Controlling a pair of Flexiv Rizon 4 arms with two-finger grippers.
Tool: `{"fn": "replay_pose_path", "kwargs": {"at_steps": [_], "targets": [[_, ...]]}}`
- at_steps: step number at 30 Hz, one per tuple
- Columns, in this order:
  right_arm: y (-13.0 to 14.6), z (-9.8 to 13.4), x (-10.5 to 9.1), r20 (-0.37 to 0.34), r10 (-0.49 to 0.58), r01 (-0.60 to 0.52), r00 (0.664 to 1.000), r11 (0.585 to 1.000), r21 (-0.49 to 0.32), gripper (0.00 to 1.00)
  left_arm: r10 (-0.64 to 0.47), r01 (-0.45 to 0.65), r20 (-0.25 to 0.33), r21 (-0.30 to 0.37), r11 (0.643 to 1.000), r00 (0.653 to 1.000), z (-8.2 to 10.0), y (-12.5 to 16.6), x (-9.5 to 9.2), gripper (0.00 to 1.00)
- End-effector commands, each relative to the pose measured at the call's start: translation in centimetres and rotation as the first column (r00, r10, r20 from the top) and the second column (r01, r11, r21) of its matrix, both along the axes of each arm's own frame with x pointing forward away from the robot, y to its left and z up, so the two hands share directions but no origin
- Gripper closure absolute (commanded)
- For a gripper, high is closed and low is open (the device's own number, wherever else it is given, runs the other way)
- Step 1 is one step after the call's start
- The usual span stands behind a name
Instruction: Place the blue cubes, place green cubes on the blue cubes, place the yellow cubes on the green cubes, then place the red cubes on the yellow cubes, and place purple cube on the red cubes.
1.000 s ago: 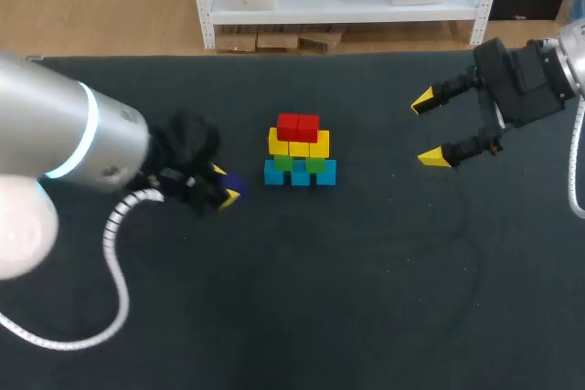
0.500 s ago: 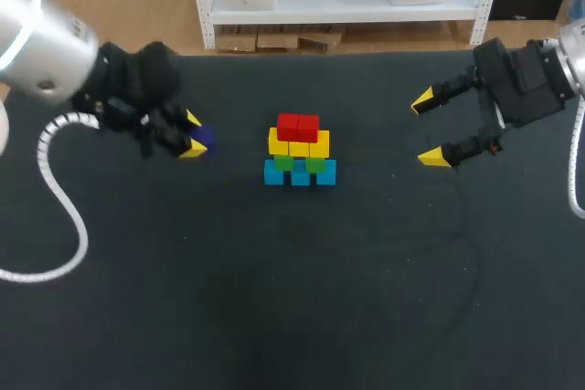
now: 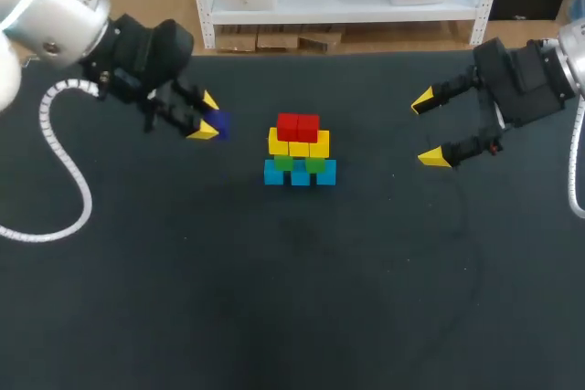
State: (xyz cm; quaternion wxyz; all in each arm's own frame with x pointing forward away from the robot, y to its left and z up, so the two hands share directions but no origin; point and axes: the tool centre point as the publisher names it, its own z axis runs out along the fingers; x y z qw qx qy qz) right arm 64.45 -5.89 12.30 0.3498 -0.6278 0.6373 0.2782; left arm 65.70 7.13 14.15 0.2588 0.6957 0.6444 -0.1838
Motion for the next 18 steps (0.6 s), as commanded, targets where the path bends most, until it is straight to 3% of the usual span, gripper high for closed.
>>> {"fn": "replay_pose_path", "kwargs": {"at_steps": [1, 18], "targets": [[0.0, -0.1, 0.1, 0.001, 0.001, -0.001, 1.000, 1.000, 0.002, 0.00, -0.069, 0.070, -0.089, 0.004, 0.998, 0.994, -0.3, -1.6, 1.5, 1.00], [0.0, -0.1, 0.1, 0.001, 0.001, -0.001, 1.000, 1.000, 0.002, 0.00, -0.145, 0.147, -0.164, -0.003, 0.989, 0.976, 0.9, -6.3, 3.5, 1.00]]}}
